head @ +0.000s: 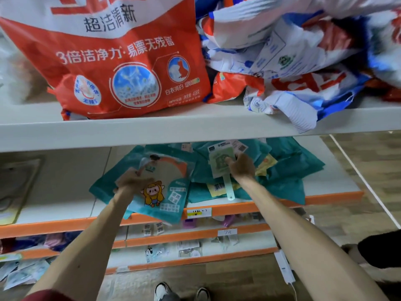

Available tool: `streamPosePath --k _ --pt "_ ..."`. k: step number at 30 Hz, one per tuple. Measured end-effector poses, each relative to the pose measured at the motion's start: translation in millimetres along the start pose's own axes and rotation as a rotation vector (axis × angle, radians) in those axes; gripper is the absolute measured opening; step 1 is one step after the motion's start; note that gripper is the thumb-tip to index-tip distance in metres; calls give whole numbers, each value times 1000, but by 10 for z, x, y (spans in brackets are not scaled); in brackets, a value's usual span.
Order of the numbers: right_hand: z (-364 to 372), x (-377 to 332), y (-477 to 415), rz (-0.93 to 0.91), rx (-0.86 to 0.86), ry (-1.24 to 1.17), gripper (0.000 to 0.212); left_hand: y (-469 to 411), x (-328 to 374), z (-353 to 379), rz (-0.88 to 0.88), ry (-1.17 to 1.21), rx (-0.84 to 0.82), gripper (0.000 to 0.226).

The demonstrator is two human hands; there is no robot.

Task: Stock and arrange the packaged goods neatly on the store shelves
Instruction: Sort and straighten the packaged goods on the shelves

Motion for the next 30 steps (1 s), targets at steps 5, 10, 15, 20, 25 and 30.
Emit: streamPosePath --k 5,10,15,20,25,30 --pt "-1 -233 -2 9 -12 -146 17 146 -61 -397 -64 307 89 39" --pt "285 -827 132 -60 -146 -327 12 299 -310 -824 -104 539 129 28" --pt "883 -1556 417 -136 -390 -445 21 537 -956 -1453 -154 801 299 16" --pt "1508 -2364 808 -256 -429 -328 21 850 -1805 -2176 -190 755 475 24" --pt "2252 -3107 1421 -290 -469 -236 21 1231 -2845 -2802 -254 833 606 23" --pt "3055 -3648 2258 -181 -630 -361 17 1595 -3742 -3340 -281 898 653 13"
Point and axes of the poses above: each hand's wrist, its own y-axis away from the middle knuckle, its own z-axis out of the palm, x = y × z, the point moved 10 cm from there along -y, towards the middle knuckle
